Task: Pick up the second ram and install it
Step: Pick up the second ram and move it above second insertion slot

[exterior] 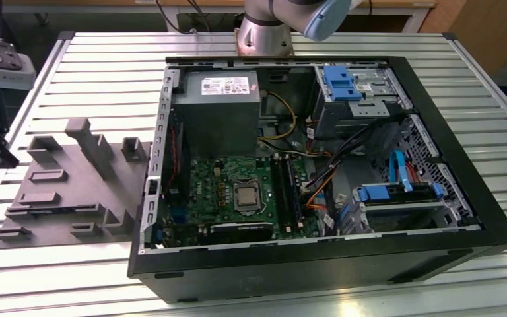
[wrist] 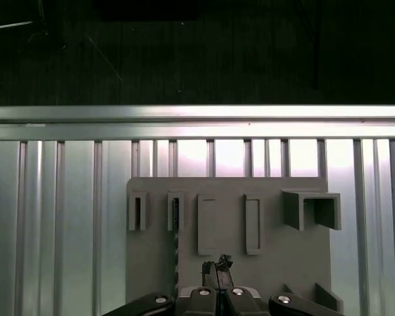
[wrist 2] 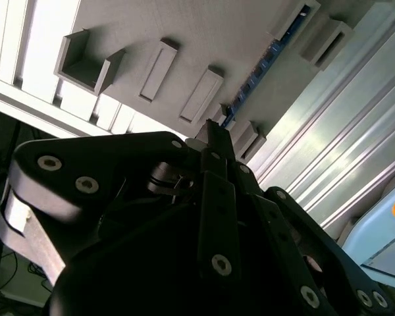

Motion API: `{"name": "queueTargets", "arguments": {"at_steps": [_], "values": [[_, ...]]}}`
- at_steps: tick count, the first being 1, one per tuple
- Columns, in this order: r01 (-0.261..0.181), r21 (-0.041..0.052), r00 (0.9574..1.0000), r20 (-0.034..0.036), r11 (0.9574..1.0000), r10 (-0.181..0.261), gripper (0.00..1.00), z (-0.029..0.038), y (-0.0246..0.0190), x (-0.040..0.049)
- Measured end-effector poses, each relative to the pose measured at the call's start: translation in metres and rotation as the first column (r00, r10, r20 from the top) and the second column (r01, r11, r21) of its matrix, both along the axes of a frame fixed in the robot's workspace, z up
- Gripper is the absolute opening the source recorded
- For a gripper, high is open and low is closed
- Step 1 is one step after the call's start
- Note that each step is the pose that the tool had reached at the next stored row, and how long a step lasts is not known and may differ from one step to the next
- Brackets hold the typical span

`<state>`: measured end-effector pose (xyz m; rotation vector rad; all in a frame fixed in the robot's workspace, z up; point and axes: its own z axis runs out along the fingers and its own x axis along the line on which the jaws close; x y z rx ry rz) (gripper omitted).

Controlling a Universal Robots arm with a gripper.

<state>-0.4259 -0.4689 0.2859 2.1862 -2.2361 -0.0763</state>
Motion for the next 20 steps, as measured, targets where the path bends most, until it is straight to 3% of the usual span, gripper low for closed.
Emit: {"name": "queueTargets", "arguments": {"at_steps": [20], "values": [[0.000, -0.0001, 1.0000, 0.0000, 1.0000, 0.000, 0.11, -0.0075, 0.0000, 0.0000]]}}
